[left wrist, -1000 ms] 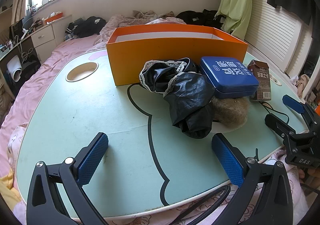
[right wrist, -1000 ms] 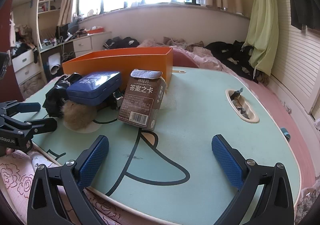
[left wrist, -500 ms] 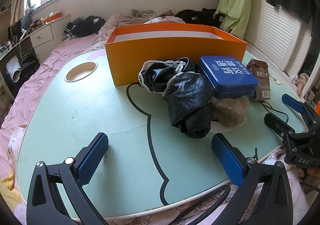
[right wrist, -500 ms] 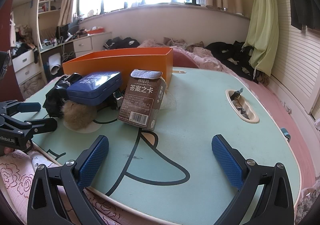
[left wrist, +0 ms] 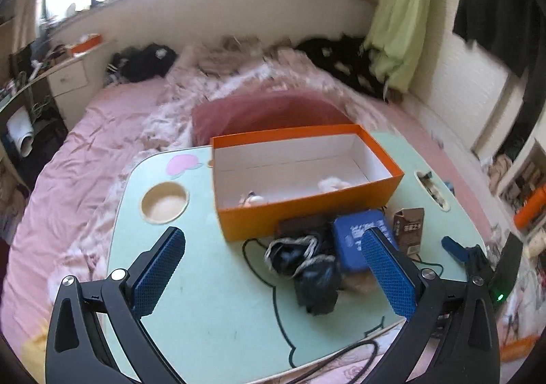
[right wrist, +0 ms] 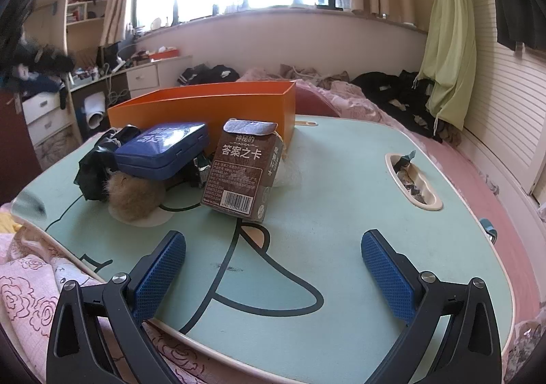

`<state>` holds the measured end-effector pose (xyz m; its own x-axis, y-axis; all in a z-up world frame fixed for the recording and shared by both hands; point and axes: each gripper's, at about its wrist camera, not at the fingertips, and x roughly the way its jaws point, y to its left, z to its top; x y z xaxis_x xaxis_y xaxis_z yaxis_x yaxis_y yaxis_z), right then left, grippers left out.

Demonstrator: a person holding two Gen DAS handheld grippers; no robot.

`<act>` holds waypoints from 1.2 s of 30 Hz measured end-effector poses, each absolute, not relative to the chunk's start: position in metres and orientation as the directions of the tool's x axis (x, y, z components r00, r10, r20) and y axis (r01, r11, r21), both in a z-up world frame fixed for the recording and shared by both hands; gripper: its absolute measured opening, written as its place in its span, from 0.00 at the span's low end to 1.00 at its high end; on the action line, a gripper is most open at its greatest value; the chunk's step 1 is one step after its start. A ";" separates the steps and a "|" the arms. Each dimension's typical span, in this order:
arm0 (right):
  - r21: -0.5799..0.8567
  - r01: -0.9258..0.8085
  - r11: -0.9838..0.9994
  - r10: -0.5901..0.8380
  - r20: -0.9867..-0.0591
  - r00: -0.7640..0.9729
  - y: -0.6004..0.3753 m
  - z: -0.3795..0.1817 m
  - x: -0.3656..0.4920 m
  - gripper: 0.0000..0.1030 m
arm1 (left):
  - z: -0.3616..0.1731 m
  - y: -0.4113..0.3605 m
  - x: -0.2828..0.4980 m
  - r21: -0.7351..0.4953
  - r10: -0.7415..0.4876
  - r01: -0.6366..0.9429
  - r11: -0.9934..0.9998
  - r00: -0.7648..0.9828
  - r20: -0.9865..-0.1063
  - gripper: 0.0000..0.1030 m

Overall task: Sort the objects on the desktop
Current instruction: 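Reach into the box and grasp the white fluffy ball with the left tool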

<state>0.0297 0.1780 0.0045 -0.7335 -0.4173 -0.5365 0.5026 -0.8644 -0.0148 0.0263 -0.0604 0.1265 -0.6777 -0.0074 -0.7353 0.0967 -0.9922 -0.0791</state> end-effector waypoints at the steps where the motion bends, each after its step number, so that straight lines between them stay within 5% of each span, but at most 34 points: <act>1: -0.015 0.503 -0.864 -0.418 -0.536 -0.733 0.178 0.005 0.030 1.00 | 0.128 -0.060 0.014 -0.080 0.004 0.087 -0.993 -0.652 -0.758 1.00; 14: -0.012 0.506 -0.862 -0.422 -0.535 -0.732 0.174 0.008 0.031 0.99 | 0.076 -0.043 -0.093 -0.130 -0.004 0.205 -0.970 -0.548 -0.836 1.00; 30: -0.013 0.504 -0.863 -0.421 -0.534 -0.734 0.173 0.008 0.033 1.00 | 0.048 -0.033 -0.125 -0.185 0.066 0.225 -0.957 -0.452 -0.890 0.99; 36: -0.012 0.505 -0.863 -0.421 -0.534 -0.734 0.174 0.008 0.033 0.99 | 0.046 -0.003 -0.154 -0.207 0.137 0.171 -0.963 -0.350 -0.927 0.83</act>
